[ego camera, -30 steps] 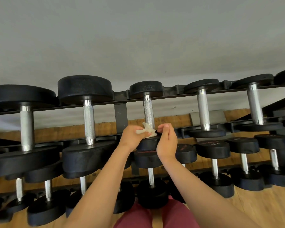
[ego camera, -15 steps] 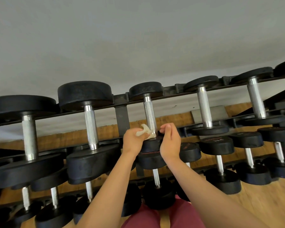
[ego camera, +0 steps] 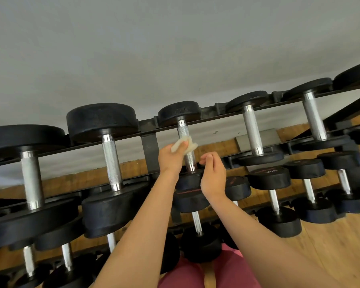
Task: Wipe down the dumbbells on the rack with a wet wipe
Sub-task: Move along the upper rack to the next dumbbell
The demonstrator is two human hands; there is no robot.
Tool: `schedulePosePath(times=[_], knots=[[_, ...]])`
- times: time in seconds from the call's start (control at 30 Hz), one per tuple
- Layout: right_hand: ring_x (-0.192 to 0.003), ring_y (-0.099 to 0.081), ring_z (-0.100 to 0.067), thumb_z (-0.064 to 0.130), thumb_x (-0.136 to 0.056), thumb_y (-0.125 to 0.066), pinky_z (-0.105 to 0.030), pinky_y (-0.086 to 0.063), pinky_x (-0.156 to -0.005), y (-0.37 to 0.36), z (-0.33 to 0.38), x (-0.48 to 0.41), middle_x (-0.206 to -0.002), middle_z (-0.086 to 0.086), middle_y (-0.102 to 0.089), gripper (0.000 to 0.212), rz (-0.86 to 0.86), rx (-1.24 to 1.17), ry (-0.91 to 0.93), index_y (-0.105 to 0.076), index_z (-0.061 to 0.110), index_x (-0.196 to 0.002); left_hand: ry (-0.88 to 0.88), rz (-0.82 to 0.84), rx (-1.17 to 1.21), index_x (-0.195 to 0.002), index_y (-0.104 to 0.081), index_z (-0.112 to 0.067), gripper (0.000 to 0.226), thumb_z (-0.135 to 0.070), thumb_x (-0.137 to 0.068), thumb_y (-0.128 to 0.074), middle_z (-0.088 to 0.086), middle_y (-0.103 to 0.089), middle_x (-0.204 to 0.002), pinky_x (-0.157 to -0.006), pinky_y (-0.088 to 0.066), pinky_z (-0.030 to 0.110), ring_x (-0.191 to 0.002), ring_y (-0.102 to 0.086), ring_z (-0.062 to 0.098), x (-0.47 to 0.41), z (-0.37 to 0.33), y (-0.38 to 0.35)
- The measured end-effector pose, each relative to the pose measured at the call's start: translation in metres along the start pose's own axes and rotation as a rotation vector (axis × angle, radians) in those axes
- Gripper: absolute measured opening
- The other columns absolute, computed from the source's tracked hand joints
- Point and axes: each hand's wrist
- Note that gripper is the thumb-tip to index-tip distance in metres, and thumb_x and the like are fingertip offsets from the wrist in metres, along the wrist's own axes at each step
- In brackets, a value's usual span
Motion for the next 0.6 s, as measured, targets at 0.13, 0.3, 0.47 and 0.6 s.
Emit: schedulePosePath(times=[0.13,0.3,0.47,0.6], knots=[[-0.075,-0.055,-0.004,0.017,-0.103,-0.037,-0.010,-0.040,-0.066,0.003,0.002,0.001,-0.078,0.005,-0.059,0.028,0.030,0.004,-0.026,-0.058,0.014,-0.085,0.045,-0.154,0.092,-0.070,-0.059,-0.024,0.026,-0.037,-0.090,-0.068,-0.006,-0.059,-0.074,-0.065,-0.046,0.023,-0.072,-0.057,0.010,-0.008,-0.004,-0.014],[-0.080,-0.056,-0.010,0.021,-0.104,-0.037,-0.015,-0.041,-0.068,0.005,0.004,-0.001,-0.085,-0.005,-0.061,0.027,0.087,0.064,-0.048,-0.058,0.012,-0.089,0.038,-0.233,0.176,-0.102,-0.070,-0.011,0.022,-0.029,-0.090,-0.069,0.001,-0.067,-0.097,-0.086,-0.047,0.027,-0.094,-0.062,0.016,-0.023,-0.026,-0.018],[-0.090,-0.056,-0.012,0.026,-0.103,-0.040,-0.022,-0.045,-0.080,0.019,0.003,0.004,-0.093,-0.002,-0.060,0.023,0.122,0.101,-0.022,-0.060,0.013,-0.101,-0.057,-0.250,0.010,-0.095,-0.072,-0.013,0.011,-0.021,-0.093,-0.064,-0.002,-0.065,-0.090,-0.086,-0.049,0.029,-0.093,-0.064,0.017,-0.021,-0.035,-0.008],[-0.092,-0.056,-0.011,0.022,-0.103,-0.043,-0.022,-0.042,-0.081,0.045,-0.002,0.014,-0.095,-0.001,-0.059,0.017,0.091,0.055,-0.022,-0.059,0.017,-0.099,-0.129,-0.136,-0.029,-0.111,-0.071,-0.010,0.022,-0.016,-0.091,-0.067,0.000,-0.066,-0.105,-0.089,-0.049,0.030,-0.097,-0.062,0.015,0.014,-0.018,0.001]])
Point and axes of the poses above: each hand's wrist, its own x-axis away from the middle knuckle, its own y-axis out of the back of the hand, z = x × y
